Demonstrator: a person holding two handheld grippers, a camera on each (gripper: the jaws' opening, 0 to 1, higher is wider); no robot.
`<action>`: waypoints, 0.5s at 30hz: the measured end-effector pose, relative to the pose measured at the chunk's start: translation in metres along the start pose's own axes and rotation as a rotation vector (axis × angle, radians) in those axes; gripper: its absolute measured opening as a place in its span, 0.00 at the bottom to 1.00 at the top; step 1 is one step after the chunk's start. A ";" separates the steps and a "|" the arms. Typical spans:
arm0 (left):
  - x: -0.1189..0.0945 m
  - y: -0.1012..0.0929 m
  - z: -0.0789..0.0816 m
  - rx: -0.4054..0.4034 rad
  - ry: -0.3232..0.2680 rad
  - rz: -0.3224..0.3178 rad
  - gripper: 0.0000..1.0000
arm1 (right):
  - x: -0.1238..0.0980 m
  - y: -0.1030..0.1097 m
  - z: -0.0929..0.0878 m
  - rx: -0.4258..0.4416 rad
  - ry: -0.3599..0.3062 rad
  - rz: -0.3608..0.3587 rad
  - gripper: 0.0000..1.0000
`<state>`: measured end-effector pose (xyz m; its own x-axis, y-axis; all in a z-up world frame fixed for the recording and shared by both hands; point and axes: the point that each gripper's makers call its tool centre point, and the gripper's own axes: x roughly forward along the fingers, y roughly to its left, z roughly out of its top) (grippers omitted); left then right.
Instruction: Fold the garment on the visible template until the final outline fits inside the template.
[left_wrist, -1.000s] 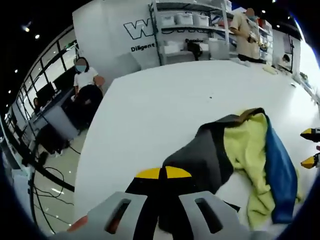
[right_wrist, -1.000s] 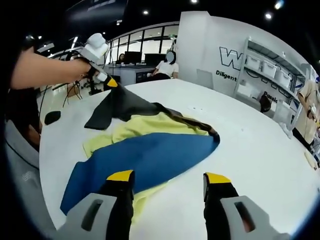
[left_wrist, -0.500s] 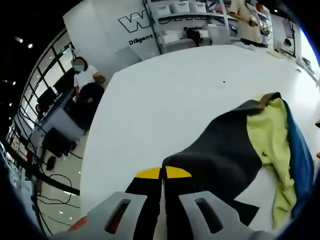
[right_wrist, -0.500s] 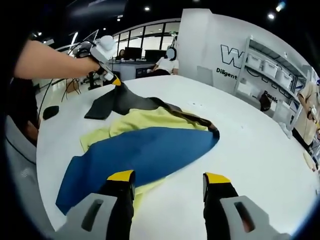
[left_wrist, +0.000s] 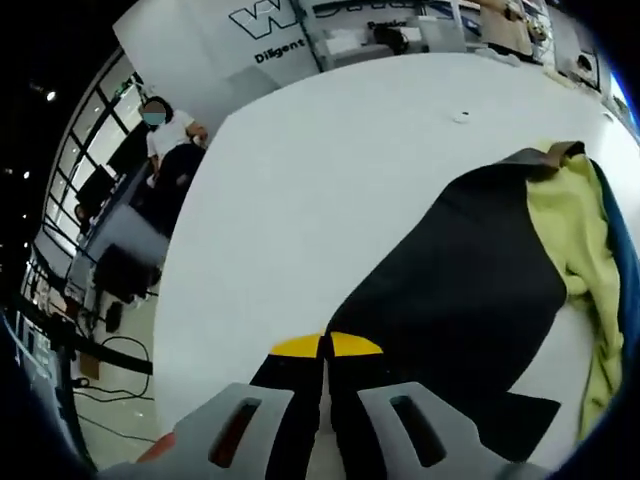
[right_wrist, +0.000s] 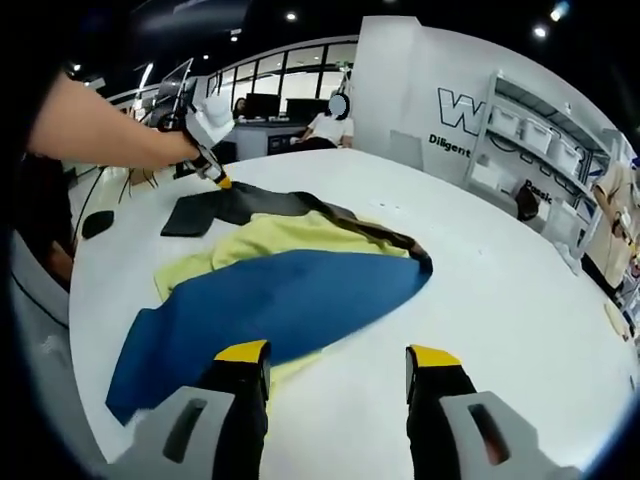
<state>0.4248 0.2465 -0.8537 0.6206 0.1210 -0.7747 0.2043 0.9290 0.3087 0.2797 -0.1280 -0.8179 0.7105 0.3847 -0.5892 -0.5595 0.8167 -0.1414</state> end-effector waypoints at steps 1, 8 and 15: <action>0.001 0.000 -0.001 0.000 0.002 0.001 0.00 | 0.000 -0.001 0.000 0.002 0.000 -0.002 0.53; 0.004 0.004 0.003 0.031 -0.020 0.018 0.00 | 0.001 -0.002 0.001 0.004 -0.001 -0.003 0.53; 0.004 0.006 0.004 0.033 -0.033 0.013 0.00 | 0.002 -0.002 0.001 0.002 -0.001 -0.003 0.53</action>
<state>0.4318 0.2512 -0.8523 0.6479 0.1210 -0.7521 0.2203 0.9154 0.3370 0.2828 -0.1282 -0.8178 0.7127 0.3826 -0.5880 -0.5565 0.8187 -0.1418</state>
